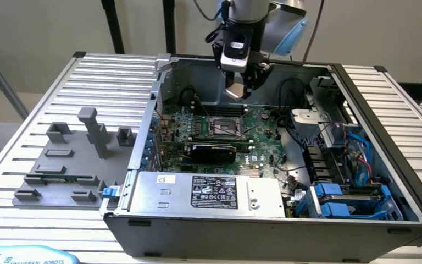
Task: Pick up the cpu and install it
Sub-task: 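Place the cpu into insertion slot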
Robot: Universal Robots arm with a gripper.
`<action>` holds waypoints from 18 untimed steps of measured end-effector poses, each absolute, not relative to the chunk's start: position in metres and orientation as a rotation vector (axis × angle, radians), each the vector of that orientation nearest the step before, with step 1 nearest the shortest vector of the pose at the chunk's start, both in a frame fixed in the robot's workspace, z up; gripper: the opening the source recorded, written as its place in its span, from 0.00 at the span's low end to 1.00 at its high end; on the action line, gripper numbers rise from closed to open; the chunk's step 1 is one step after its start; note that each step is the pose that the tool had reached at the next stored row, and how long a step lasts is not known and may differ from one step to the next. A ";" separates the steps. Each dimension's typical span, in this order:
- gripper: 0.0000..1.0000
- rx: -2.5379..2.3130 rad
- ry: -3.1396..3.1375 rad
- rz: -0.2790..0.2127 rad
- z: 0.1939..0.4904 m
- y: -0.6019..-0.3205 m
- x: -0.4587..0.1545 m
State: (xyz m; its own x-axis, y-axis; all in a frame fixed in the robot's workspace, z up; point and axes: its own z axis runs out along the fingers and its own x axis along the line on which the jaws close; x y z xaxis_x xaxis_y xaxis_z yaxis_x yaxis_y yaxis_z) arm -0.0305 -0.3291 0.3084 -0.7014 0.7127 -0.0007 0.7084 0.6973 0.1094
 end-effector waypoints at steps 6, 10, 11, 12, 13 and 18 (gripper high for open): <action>0.55 1.348 2.780 0.152 0.303 -0.329 -0.030; 0.55 1.448 2.725 0.149 0.299 -0.329 -0.030; 0.55 1.472 2.712 0.148 0.298 -0.329 -0.030; 0.55 1.496 2.697 0.148 0.297 -0.329 -0.030; 0.55 1.519 2.683 0.147 0.296 -0.329 -0.030; 0.55 1.637 2.608 0.143 0.292 -0.329 -0.030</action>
State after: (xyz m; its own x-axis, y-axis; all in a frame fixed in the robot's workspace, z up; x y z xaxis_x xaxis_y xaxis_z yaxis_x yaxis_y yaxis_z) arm -0.0305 -0.3291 0.2923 -0.4349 0.9005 -0.0007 0.8951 0.4323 0.1094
